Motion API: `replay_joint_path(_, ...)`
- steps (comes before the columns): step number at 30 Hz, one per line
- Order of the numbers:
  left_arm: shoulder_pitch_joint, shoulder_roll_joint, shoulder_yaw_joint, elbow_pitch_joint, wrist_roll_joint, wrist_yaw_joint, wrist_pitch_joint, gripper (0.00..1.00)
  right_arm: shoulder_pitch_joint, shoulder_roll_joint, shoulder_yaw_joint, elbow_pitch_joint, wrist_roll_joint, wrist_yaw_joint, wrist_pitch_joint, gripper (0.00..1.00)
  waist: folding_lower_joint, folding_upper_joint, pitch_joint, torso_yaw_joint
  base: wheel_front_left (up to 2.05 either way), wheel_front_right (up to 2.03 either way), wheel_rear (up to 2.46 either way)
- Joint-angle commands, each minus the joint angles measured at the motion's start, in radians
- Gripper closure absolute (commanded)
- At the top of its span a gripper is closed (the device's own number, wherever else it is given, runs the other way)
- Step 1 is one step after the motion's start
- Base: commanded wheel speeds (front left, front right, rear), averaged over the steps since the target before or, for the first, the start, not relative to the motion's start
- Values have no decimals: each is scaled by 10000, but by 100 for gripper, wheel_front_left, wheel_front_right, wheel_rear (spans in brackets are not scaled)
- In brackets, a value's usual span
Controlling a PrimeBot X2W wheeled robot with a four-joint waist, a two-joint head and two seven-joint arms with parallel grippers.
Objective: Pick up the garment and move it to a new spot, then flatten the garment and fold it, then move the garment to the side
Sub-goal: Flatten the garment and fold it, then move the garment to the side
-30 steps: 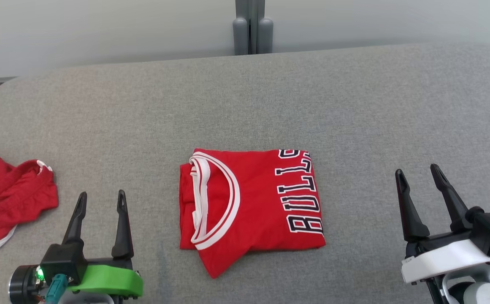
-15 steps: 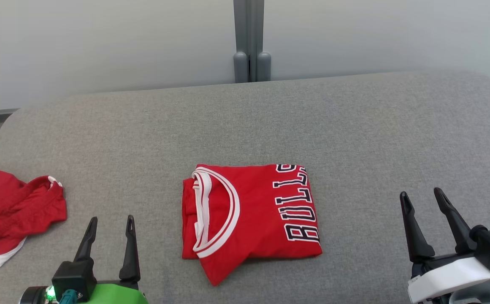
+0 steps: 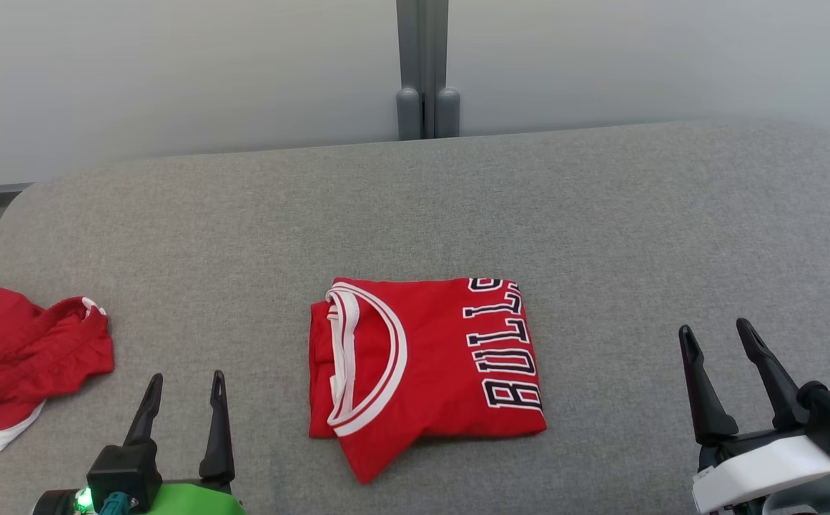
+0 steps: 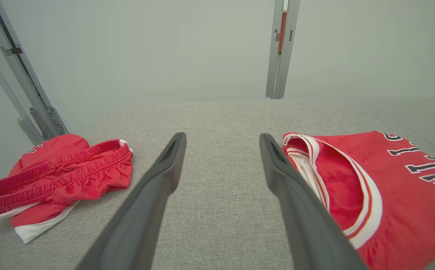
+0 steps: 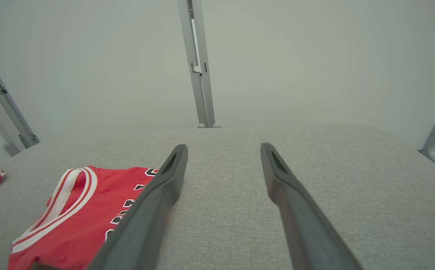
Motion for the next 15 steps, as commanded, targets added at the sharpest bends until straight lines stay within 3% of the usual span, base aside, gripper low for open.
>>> replay_joint_path(1, -85, 44, -6, 20, -27, 64, -19, 0, 15, -46, -24, 17, 18, 0, 17, 0, 1, 0, 6, 11, 0, 0, 0)
replay_joint_path(15, -1568, -19, -2, 80, 97, -243, -343, 0, -1151, -425, 473, 714, 67, 0, 192, 0, 1, 0, 1473, 746, 0, 0, 0)
